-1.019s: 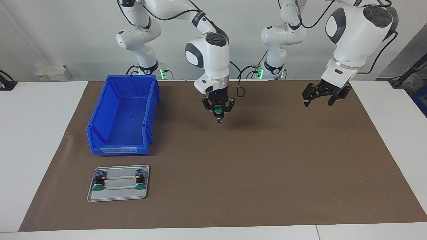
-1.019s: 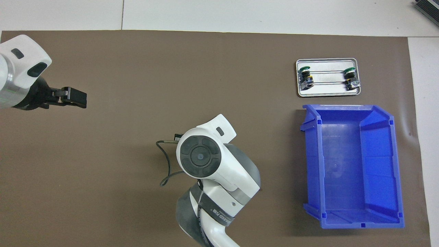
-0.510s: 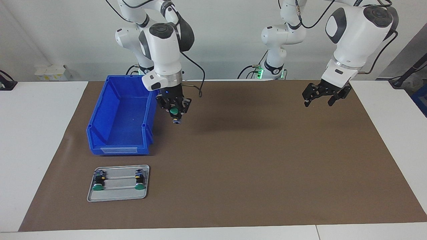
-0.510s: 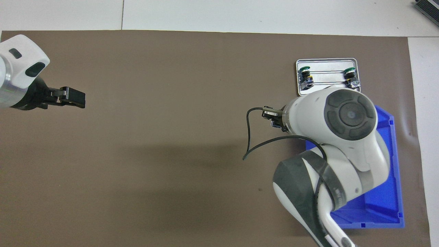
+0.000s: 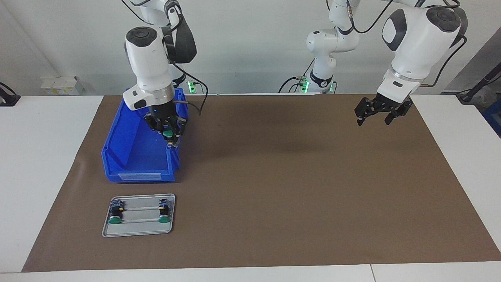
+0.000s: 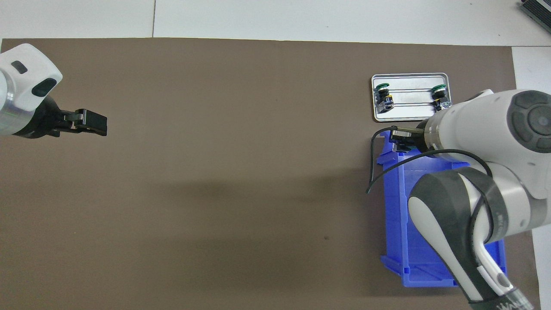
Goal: Place and press button with both arms
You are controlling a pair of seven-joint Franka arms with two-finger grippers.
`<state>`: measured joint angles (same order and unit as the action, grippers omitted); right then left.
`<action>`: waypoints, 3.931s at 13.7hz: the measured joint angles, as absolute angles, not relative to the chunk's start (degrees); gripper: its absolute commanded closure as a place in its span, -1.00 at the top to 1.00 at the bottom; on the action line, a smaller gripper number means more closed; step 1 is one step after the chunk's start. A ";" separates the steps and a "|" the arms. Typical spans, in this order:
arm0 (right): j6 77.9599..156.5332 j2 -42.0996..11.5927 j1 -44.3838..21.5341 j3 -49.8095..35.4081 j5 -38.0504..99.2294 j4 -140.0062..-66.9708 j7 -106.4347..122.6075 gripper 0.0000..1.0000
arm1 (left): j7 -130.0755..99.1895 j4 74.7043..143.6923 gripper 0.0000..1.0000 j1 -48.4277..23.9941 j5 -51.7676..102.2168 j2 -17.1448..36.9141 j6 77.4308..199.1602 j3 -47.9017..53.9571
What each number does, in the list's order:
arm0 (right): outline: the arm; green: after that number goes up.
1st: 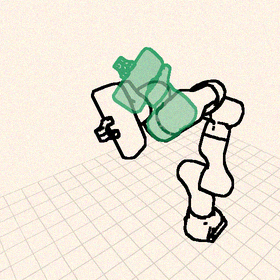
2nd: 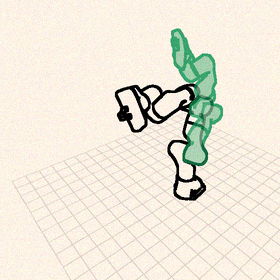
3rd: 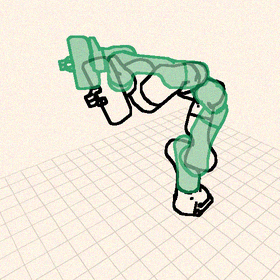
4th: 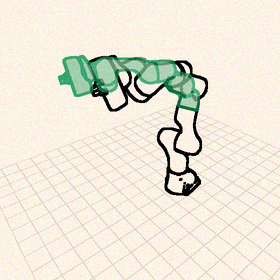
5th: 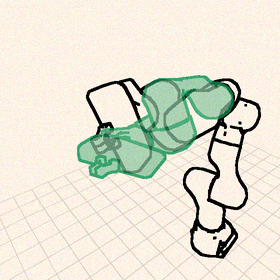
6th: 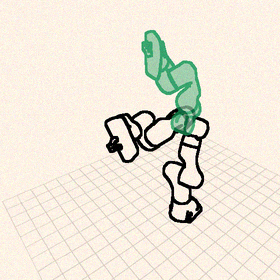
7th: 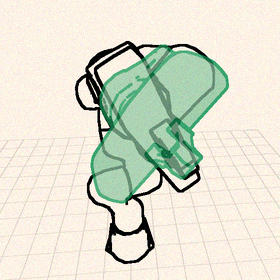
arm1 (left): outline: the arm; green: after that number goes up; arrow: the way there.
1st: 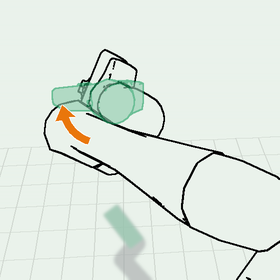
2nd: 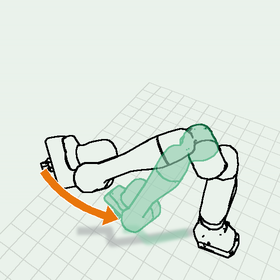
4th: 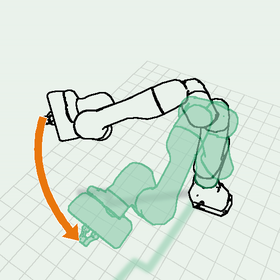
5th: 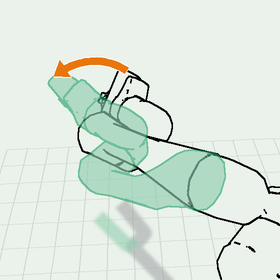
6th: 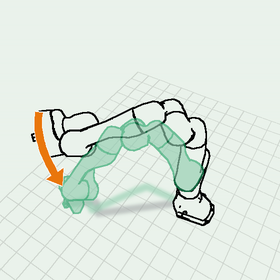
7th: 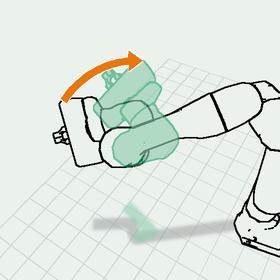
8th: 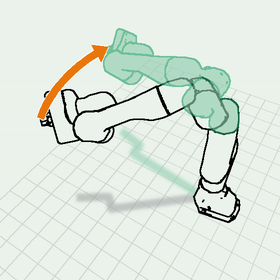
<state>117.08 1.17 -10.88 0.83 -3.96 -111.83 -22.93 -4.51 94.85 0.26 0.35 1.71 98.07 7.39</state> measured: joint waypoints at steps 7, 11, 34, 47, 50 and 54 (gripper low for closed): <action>123.20 0.70 -1.37 0.87 -3.96 -119.12 -9.27 -1.00 | -4.51 94.85 1.00 0.26 0.35 1.71 98.06 7.40; 129.32 -3.09 0.78 0.87 -3.83 -122.13 -5.22 -1.00 | -4.51 94.85 1.00 0.27 0.35 1.71 98.05 7.40; 120.44 2.92 1.10 0.75 -3.27 -118.06 -3.17 0.99 | -4.51 94.85 1.00 0.27 0.35 1.70 98.03 7.40; 96.65 2.00 1.20 0.74 -0.33 -94.23 -3.25 0.99 | -4.51 94.85 1.00 0.27 0.35 1.70 98.03 7.40; 94.71 0.97 1.09 0.65 -0.13 -92.39 -3.25 0.99 | -4.51 94.85 1.00 0.27 0.35 1.70 98.03 7.40; 93.02 0.06 1.13 0.65 1.06 -91.78 -3.25 0.99 | -4.51 94.85 1.00 0.27 0.35 1.70 98.03 7.40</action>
